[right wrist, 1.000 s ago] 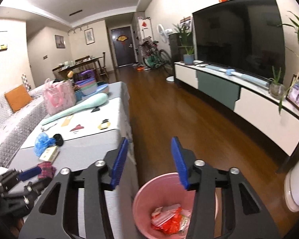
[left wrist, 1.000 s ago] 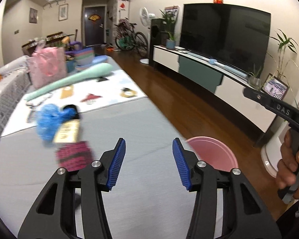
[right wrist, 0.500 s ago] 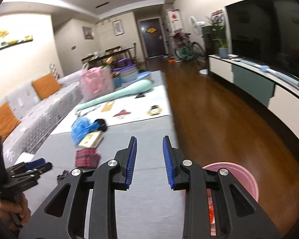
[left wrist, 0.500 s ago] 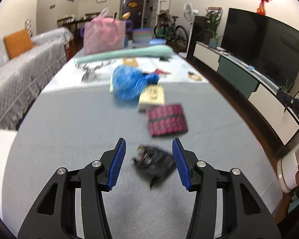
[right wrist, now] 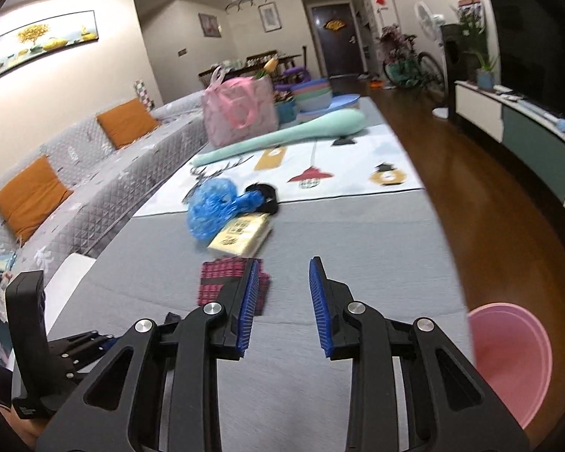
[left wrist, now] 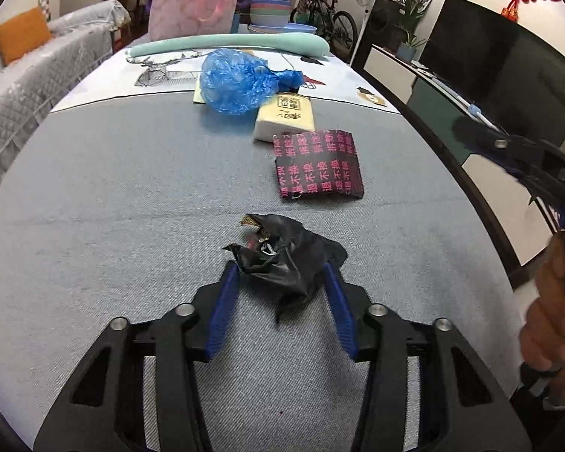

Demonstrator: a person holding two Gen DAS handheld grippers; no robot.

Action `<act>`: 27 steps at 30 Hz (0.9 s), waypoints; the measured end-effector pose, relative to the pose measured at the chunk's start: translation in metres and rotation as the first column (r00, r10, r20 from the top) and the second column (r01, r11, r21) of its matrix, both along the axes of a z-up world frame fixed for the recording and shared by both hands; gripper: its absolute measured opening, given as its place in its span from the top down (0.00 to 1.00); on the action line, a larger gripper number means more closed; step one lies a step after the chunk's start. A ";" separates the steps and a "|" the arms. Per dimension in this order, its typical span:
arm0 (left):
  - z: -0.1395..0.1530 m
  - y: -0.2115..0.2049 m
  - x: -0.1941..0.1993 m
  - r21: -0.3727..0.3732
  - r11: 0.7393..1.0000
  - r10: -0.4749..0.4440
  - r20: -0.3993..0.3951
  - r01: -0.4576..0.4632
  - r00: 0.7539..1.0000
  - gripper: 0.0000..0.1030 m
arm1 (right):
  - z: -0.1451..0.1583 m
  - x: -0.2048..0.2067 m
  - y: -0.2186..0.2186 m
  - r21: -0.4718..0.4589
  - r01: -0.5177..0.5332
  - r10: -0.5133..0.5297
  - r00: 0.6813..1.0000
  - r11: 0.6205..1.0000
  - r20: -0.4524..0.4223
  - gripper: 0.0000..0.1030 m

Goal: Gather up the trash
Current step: 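Grasp the black plastic bag with the left tool while the right tool grasps the pink-printed black box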

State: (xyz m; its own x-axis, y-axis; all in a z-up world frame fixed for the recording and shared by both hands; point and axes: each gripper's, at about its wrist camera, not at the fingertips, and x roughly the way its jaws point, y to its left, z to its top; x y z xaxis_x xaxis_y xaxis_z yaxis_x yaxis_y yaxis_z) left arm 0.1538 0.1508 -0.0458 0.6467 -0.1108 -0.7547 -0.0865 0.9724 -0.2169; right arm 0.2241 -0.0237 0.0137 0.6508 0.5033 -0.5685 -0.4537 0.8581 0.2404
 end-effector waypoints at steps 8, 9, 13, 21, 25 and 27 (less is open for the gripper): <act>0.013 0.024 0.001 0.026 0.996 0.086 0.036 -0.087 0.996 0.63 | -0.024 0.019 0.041 -0.025 -0.073 0.071 0.994 0.997 -0.077 0.55; 0.014 0.030 0.000 0.029 0.994 0.107 0.036 -0.108 0.994 0.63 | -0.027 0.020 0.045 -0.033 -0.080 0.077 0.994 0.996 -0.084 0.51; 0.013 0.044 0.001 0.021 0.990 0.138 0.032 -0.138 0.990 0.63 | -0.037 0.031 0.062 -0.060 -0.089 0.083 0.991 0.994 -0.108 0.46; 0.016 0.053 0.000 0.015 0.990 0.140 0.036 -0.141 0.989 0.63 | -0.058 0.056 0.085 -0.096 -0.089 0.070 0.980 0.991 -0.188 0.43; 0.017 0.058 0.001 0.007 0.989 0.146 0.041 -0.147 0.988 0.63 | -0.062 0.055 0.096 -0.118 -0.114 0.091 0.979 0.986 -0.185 0.48; 0.018 0.059 0.003 0.009 0.989 0.146 0.046 -0.146 0.988 0.63 | -0.058 0.052 0.098 -0.137 -0.106 0.085 0.984 0.985 -0.154 0.55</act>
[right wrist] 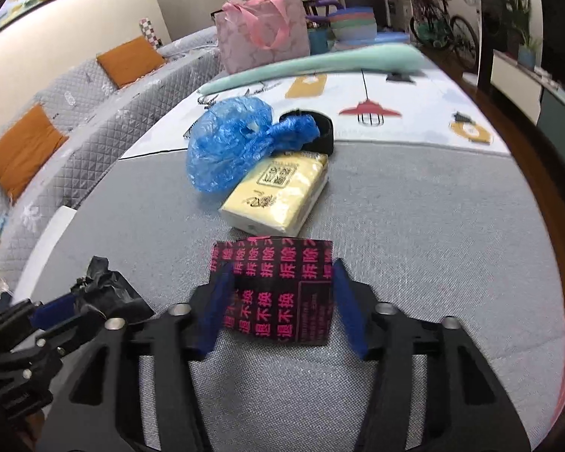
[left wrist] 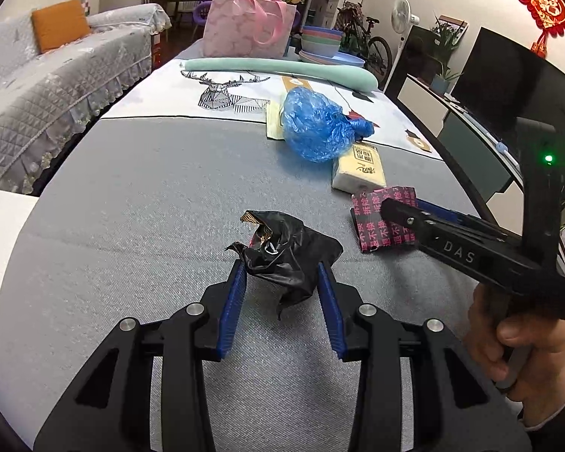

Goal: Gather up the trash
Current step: 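Grasp the black plastic bag with the left tool while the right tool grasps the pink-printed black box, then carry the black bag and printed box over the pink wastebasket and open both tools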

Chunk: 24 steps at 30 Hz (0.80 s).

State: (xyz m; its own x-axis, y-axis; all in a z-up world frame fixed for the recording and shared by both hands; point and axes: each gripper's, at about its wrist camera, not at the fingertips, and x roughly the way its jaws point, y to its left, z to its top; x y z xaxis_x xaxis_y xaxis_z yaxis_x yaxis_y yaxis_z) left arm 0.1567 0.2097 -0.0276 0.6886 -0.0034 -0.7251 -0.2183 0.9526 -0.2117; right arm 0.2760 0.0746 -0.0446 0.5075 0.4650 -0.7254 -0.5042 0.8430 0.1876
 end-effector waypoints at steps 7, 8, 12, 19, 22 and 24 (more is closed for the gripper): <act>0.003 -0.001 -0.001 0.009 1.000 0.000 0.013 0.000 1.000 0.63 | 0.015 -0.012 -0.010 0.030 -0.018 0.017 0.999 0.999 0.049 0.70; 0.003 -0.001 -0.001 0.012 1.000 -0.001 0.013 0.001 1.000 0.63 | 0.016 -0.015 -0.012 0.036 -0.022 0.020 0.998 0.999 0.057 0.72; 0.004 -0.005 -0.001 0.028 1.000 -0.005 0.020 0.004 1.000 0.63 | 0.029 -0.025 -0.020 0.069 -0.048 0.042 0.996 0.996 0.083 0.88; 0.009 -0.011 -0.002 0.058 0.998 -0.015 0.039 0.013 0.999 0.63 | 0.039 -0.045 -0.028 0.062 -0.097 0.088 0.987 0.993 0.134 0.97; 0.011 -0.015 -0.003 0.071 0.997 -0.021 0.048 0.018 0.999 0.63 | 0.043 -0.051 -0.033 0.067 -0.099 0.088 0.986 0.993 0.143 0.97; 0.012 -0.017 -0.004 0.080 0.997 -0.027 0.054 0.022 0.998 0.63 | 0.047 -0.054 -0.037 0.071 -0.099 0.088 0.985 0.993 0.150 0.97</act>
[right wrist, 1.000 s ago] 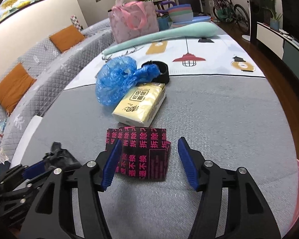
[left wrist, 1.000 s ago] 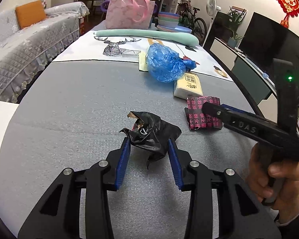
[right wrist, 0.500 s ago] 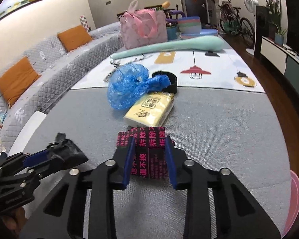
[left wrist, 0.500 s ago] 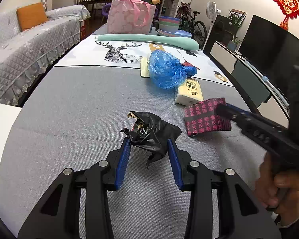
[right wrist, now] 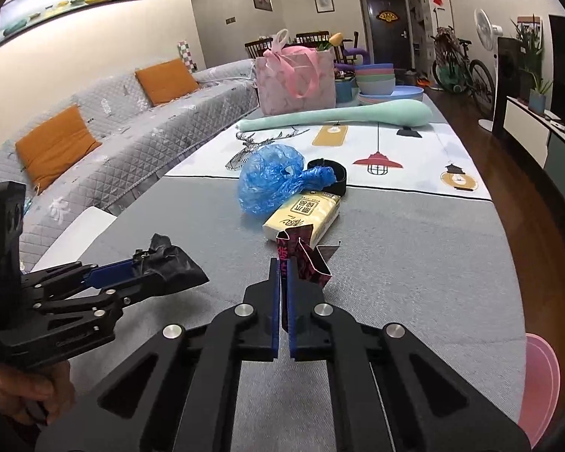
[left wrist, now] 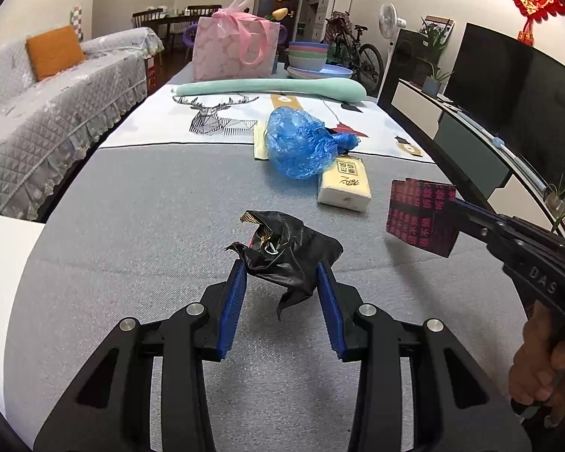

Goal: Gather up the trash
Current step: 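Carry the black bag and printed box over the pink wastebasket and open both tools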

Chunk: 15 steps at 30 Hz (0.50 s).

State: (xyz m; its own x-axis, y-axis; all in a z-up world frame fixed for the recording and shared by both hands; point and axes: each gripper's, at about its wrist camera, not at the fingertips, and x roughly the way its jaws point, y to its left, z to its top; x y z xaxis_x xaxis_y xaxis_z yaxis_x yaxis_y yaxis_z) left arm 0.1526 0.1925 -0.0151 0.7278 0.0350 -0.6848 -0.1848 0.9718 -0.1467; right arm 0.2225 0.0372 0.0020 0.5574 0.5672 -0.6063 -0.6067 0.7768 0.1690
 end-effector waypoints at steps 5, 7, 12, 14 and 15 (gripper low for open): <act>0.003 -0.006 -0.002 0.018 1.000 -0.010 0.014 0.009 1.000 0.63 | 0.008 -0.008 -0.012 0.002 0.009 -0.009 1.000 1.000 0.025 0.97; 0.004 -0.009 -0.003 0.029 0.999 -0.014 0.018 0.014 1.000 0.63 | 0.012 -0.013 -0.016 -0.007 0.016 -0.015 0.999 1.000 0.047 0.97; 0.008 -0.018 -0.005 0.051 0.998 -0.027 0.033 0.025 0.999 0.63 | 0.020 -0.024 -0.026 -0.020 0.026 -0.024 0.996 0.999 0.084 0.97; 0.009 -0.022 -0.006 0.063 0.998 -0.033 0.041 0.031 0.999 0.63 | 0.022 -0.027 -0.031 -0.026 0.031 -0.028 0.995 0.999 0.092 0.97; 0.010 -0.023 -0.007 0.066 0.997 -0.035 0.042 0.033 0.998 0.63 | 0.022 -0.029 -0.034 -0.027 0.034 -0.031 0.995 0.999 0.095 0.97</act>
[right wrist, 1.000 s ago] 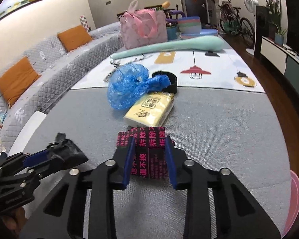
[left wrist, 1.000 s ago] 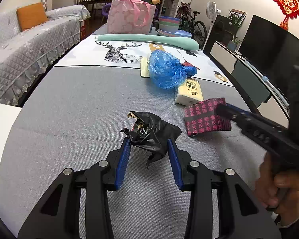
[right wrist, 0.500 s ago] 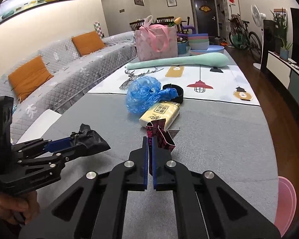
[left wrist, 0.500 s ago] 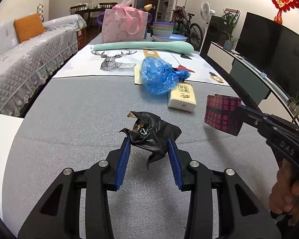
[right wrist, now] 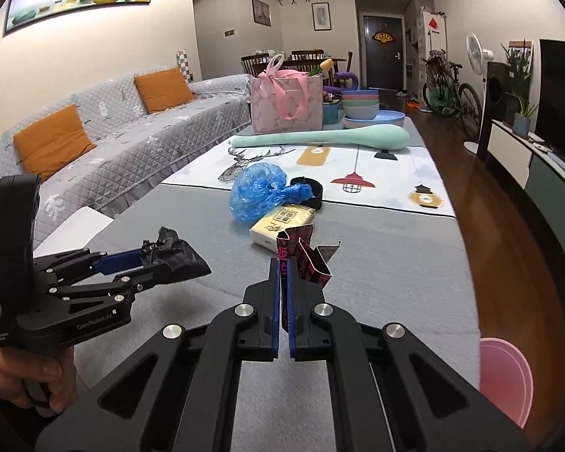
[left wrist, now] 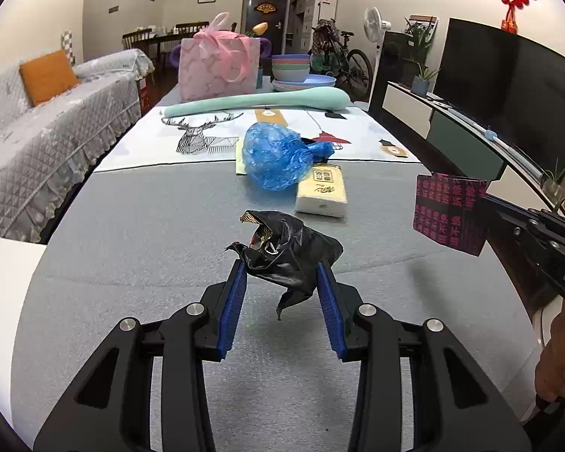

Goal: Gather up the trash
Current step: 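Carry the black bag and printed box over the pink wastebasket and open both tools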

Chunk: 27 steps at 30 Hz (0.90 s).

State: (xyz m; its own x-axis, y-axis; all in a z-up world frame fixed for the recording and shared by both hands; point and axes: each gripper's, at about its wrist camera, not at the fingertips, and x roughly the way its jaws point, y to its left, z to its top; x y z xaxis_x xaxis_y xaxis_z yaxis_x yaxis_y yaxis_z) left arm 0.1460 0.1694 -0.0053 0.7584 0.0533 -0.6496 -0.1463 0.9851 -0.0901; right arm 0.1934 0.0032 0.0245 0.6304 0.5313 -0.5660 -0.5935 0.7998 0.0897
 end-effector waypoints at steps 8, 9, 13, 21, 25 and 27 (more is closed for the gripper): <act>0.009 -0.017 -0.005 0.025 0.999 -0.022 0.027 0.021 0.999 0.63 | 0.007 -0.011 -0.021 -0.007 0.027 -0.027 0.999 1.000 0.025 0.97; 0.010 -0.019 -0.004 0.028 0.999 -0.024 0.029 0.024 0.999 0.63 | 0.008 -0.012 -0.025 -0.006 0.032 -0.031 0.999 0.999 0.027 0.97; 0.013 -0.027 -0.007 0.043 0.998 -0.040 0.042 0.039 0.998 0.63 | 0.011 -0.016 -0.037 -0.003 0.049 -0.049 0.998 0.999 0.033 0.97; 0.021 -0.045 -0.012 0.036 0.998 -0.062 0.072 0.059 0.995 0.63 | 0.018 -0.024 -0.067 0.005 0.106 -0.106 0.994 0.994 0.040 0.97; 0.022 -0.056 -0.016 0.042 0.996 -0.078 0.085 0.075 0.993 0.63 | 0.020 -0.028 -0.082 0.010 0.133 -0.133 0.990 0.991 0.042 0.97; 0.023 -0.061 -0.018 0.042 0.996 -0.084 0.090 0.081 0.992 0.63 | 0.021 -0.029 -0.092 0.013 0.148 -0.149 0.988 0.989 0.044 0.97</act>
